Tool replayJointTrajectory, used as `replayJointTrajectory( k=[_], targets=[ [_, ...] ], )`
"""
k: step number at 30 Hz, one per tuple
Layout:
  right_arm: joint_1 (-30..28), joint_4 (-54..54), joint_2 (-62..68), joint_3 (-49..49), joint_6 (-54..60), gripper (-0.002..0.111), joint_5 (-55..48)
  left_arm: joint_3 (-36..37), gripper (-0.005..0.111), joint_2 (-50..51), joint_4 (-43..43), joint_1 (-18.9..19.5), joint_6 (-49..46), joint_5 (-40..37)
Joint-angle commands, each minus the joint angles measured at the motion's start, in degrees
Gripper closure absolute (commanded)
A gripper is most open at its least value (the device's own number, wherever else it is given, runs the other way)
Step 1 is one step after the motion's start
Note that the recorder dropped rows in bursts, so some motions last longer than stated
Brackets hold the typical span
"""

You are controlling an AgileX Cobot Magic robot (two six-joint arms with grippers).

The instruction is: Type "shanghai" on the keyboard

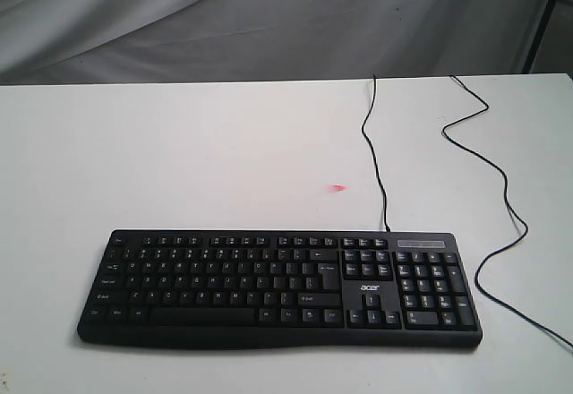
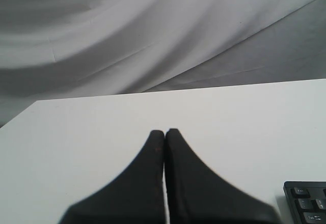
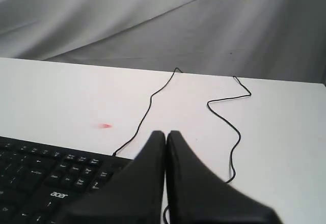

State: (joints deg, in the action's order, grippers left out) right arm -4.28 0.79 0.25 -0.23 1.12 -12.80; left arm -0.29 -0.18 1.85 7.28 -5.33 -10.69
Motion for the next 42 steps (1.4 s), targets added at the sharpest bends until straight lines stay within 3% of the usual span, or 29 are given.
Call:
replayJointTrajectory(
  k=[1,7,42],
  targets=[
    [-0.4,-0.4,-0.3,0.2,-0.1,0.108,-1.4,0.3,0.106,0.2,0.0,-0.2,0.2,0.4],
    [-0.4,-0.4,-0.3,0.2,-0.1,0.108,-6.3,0.3,0.106,0.2,0.0,-0.2,0.2,0.4],
    [-0.3,-0.4,-0.3,0.2,-0.1,0.108,-5.9,0.3,0.106,0.2,0.0,-0.2,0.2,0.2]
  ],
)
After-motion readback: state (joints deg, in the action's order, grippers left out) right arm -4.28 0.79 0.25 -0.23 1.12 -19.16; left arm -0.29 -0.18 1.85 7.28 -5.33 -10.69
